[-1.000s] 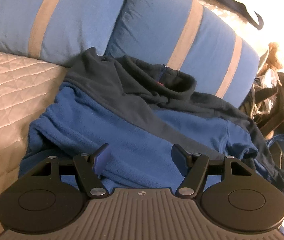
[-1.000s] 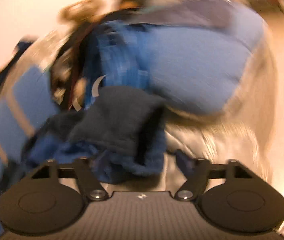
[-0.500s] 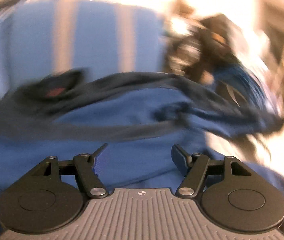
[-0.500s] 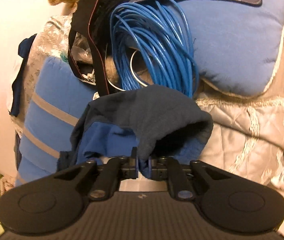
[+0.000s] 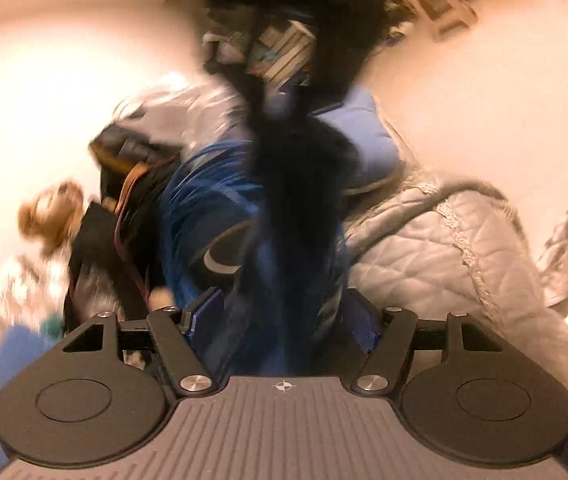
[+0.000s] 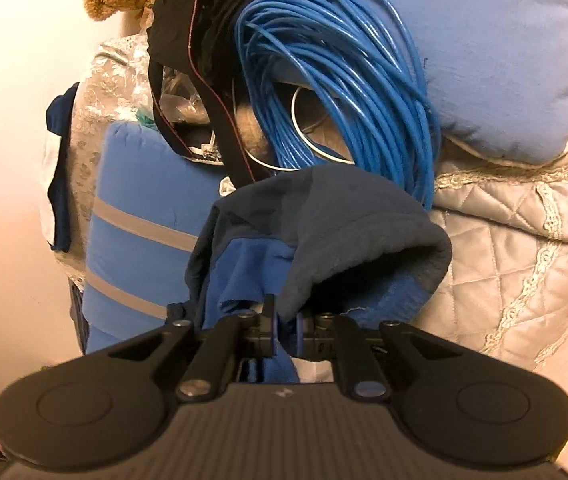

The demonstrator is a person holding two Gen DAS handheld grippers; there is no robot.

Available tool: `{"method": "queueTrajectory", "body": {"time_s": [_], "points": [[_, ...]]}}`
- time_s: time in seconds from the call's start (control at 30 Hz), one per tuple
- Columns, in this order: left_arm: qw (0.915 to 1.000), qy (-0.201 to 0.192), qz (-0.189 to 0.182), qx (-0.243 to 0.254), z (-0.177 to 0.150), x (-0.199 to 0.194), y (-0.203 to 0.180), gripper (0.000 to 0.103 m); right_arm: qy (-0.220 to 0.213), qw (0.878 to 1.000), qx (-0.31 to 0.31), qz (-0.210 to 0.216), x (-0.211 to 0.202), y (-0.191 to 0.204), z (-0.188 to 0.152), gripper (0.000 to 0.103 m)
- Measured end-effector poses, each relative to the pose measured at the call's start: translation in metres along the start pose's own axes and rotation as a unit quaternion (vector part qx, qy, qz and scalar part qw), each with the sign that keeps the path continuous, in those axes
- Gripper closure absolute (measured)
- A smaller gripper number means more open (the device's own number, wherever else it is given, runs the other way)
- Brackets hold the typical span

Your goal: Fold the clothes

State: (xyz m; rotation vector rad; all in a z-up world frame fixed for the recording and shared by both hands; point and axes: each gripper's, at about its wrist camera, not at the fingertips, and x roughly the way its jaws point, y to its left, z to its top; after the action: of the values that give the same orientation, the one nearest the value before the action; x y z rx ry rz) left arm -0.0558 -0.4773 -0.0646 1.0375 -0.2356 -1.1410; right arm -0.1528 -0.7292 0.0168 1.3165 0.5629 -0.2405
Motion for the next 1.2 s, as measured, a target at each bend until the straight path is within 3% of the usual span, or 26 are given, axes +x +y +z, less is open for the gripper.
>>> {"method": "queueTrajectory", "body": {"time_s": [0.07, 0.13, 0.2, 0.23, 0.37, 0.43, 0.57, 0.6, 0.73, 0.83, 1.0, 1.1, 1.2], "points": [[0.9993, -0.004, 0.035, 0.011, 0.003, 0.016, -0.015, 0.044, 0.005, 1.0, 0.013, 0.007, 0.002, -0.004, 0.003, 0.093], [0.9977, 0.016, 0.053, 0.04, 0.004, 0.034, -0.028, 0.047, 0.014, 0.999, 0.034, 0.017, 0.003, -0.009, 0.004, 0.093], [0.9953, 0.037, 0.062, 0.065, 0.003, 0.051, -0.037, 0.073, 0.015, 0.999, 0.041, 0.021, 0.004, -0.013, 0.006, 0.093], [0.9953, 0.045, 0.056, 0.065, 0.002, 0.058, -0.037, 0.099, 0.013, 0.999, 0.04, 0.021, 0.005, -0.015, 0.007, 0.093], [0.9983, 0.058, -0.011, -0.001, 0.001, 0.063, -0.015, 0.1, -0.009, 1.0, 0.005, -0.007, 0.01, -0.022, 0.015, 0.089], [0.9943, 0.069, -0.062, -0.052, 0.003, 0.068, 0.001, 0.1, -0.031, 0.999, -0.025, -0.026, 0.009, -0.026, 0.015, 0.081], [0.9735, 0.096, -0.148, -0.145, 0.005, 0.082, 0.029, 0.1, -0.076, 0.994, -0.072, -0.024, -0.006, -0.033, -0.001, 0.039], [0.9675, 0.101, -0.162, -0.166, 0.003, 0.084, 0.035, 0.1, -0.089, 0.992, -0.084, -0.016, -0.012, -0.035, -0.008, 0.037], [0.9468, 0.117, -0.195, -0.228, -0.006, 0.091, 0.051, 0.1, -0.115, 0.984, -0.138, 0.011, -0.03, -0.035, -0.043, 0.036], [0.9355, 0.125, -0.21, -0.255, -0.011, 0.093, 0.057, 0.1, -0.11, 0.984, -0.137, 0.014, -0.026, -0.04, -0.061, 0.034], [0.9161, 0.137, -0.228, -0.3, -0.016, 0.095, 0.066, 0.1, -0.099, 0.994, -0.035, 0.029, 0.006, -0.069, -0.071, 0.035], [0.9053, 0.141, -0.238, -0.322, -0.021, 0.098, 0.072, 0.1, -0.141, 0.989, 0.0, 0.054, 0.016, -0.084, -0.077, 0.035], [0.9024, 0.143, -0.243, -0.326, -0.022, 0.1, 0.074, 0.1, -0.195, 0.978, 0.039, 0.064, 0.023, -0.099, -0.078, 0.039]]}}
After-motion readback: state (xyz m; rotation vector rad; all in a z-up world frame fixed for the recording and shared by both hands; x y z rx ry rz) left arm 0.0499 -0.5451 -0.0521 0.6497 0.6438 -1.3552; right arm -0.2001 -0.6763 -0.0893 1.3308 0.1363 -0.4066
